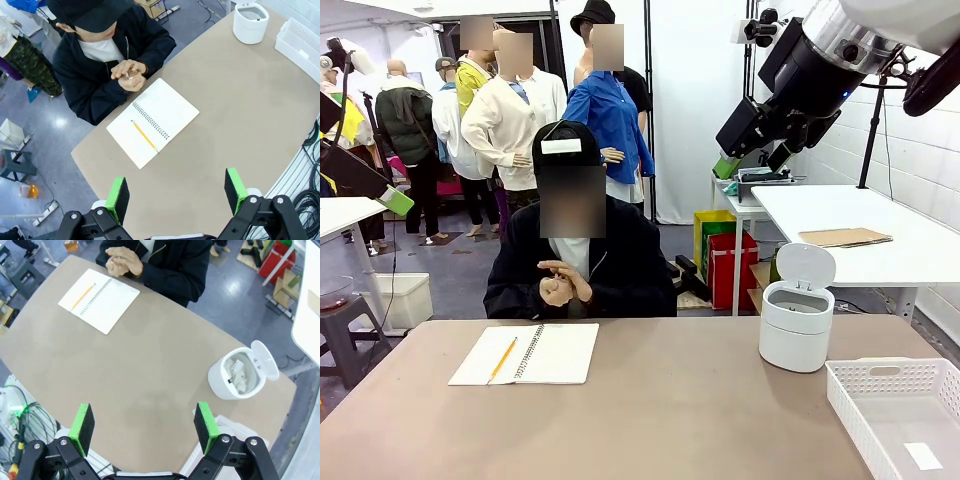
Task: Sort the paper based on its condition.
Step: If a person hands you a paper, place it in the Organizing basket , and if it's crumpled, put it in the Trash can.
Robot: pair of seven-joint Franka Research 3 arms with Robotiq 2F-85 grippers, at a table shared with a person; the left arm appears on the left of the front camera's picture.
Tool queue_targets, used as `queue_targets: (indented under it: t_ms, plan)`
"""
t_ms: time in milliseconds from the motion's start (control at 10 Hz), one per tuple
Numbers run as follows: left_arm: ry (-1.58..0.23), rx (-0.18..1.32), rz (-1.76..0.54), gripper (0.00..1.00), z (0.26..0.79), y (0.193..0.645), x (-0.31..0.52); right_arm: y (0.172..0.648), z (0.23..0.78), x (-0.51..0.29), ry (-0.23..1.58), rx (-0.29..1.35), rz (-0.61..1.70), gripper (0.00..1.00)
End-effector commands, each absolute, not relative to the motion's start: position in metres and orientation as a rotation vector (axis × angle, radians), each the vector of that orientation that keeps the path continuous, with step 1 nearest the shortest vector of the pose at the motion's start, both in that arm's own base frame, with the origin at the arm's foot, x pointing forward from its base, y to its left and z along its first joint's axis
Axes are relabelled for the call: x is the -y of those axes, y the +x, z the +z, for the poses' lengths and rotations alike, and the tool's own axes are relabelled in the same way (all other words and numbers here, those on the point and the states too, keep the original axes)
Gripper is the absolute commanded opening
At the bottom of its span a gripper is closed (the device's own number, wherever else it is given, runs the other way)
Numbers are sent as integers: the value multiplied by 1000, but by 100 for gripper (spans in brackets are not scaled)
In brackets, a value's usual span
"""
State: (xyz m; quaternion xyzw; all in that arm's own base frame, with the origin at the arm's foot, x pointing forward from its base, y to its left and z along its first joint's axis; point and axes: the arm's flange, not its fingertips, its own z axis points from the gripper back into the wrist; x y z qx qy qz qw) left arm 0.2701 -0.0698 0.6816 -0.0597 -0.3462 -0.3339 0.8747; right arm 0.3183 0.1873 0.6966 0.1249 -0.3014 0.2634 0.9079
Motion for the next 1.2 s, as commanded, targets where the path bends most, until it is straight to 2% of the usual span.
queue_targets:
  t_ms: [0, 1100]
  plan:
    - [-123, 722, -696, 100, 682, 270, 69, 318, 697, -187, 258, 622, 544, 100]
    - [-123, 722, -696, 100, 682, 270, 69, 318, 697, -187, 258, 622, 544, 100]
